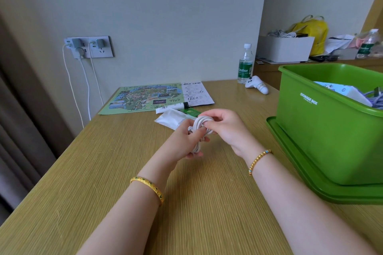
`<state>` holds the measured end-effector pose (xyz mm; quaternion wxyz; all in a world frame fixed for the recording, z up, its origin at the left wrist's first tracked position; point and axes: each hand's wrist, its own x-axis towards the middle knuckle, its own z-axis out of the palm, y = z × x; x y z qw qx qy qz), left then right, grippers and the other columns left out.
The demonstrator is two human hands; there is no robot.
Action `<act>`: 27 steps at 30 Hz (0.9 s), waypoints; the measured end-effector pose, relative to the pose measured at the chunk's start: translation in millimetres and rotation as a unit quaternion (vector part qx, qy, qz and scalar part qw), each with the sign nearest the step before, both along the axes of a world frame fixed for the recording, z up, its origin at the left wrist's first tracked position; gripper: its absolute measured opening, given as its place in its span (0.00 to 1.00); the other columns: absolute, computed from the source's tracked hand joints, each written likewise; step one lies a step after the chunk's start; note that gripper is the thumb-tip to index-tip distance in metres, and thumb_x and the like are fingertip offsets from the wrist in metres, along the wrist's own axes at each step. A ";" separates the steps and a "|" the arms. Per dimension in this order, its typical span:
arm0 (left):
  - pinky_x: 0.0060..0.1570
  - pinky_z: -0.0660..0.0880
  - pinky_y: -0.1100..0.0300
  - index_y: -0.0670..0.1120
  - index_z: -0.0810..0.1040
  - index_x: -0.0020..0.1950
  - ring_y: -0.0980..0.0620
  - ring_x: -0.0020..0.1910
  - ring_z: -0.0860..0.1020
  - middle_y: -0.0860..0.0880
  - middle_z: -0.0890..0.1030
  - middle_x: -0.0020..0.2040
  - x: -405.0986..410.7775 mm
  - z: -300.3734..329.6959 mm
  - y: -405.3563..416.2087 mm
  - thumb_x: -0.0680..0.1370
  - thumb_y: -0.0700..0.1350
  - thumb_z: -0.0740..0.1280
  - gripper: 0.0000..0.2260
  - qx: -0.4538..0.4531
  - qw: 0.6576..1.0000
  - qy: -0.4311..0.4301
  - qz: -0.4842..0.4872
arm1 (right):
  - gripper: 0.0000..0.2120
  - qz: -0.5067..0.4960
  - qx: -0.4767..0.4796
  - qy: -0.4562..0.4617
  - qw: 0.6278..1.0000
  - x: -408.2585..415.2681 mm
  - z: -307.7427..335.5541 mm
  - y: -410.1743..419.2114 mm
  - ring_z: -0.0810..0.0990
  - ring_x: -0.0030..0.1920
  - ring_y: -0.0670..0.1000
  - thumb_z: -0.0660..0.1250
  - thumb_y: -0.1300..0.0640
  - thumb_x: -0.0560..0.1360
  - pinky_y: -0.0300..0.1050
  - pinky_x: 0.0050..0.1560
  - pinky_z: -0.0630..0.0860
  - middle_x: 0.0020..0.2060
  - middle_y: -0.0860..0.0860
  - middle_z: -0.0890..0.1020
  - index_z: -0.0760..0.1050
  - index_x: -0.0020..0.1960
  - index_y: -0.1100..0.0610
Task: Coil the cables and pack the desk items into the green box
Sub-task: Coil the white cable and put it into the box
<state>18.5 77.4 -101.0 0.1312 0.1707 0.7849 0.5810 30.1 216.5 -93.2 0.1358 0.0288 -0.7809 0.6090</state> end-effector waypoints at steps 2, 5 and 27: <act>0.25 0.72 0.66 0.46 0.71 0.57 0.57 0.31 0.77 0.51 0.77 0.41 -0.4 -0.1 -0.4 0.76 0.49 0.66 0.12 0.005 1.000 0.014 -0.003 | 0.12 -0.028 -0.044 -0.025 0.998 -1.2 1.6 4.8 0.76 0.35 0.43 0.65 0.67 0.73 0.34 0.32 0.70 0.38 0.47 0.81 0.79 0.43 0.51; 0.31 0.79 0.63 0.41 0.73 0.54 0.54 0.35 0.77 0.48 0.76 0.41 -1.9 -2.1 1.6 0.76 0.44 0.66 0.10 0.021 0.999 0.028 0.027 | 0.09 0.006 -0.091 -0.076 0.993 -1.7 0.5 10.1 0.74 0.39 0.47 0.66 0.67 0.73 0.36 0.35 0.69 0.40 0.48 0.80 0.79 0.49 0.55; 0.54 0.73 0.51 0.45 0.70 0.57 0.48 0.48 0.78 0.44 0.80 0.47 -3.7 -14.8 7.1 0.81 0.51 0.56 0.11 0.186 0.969 -0.012 0.162 | 0.13 0.150 -0.064 -0.086 0.983 4.5 -11.8 -17.2 0.77 0.53 0.41 0.57 0.56 0.80 0.40 0.55 0.72 0.51 0.42 0.80 0.74 0.59 0.42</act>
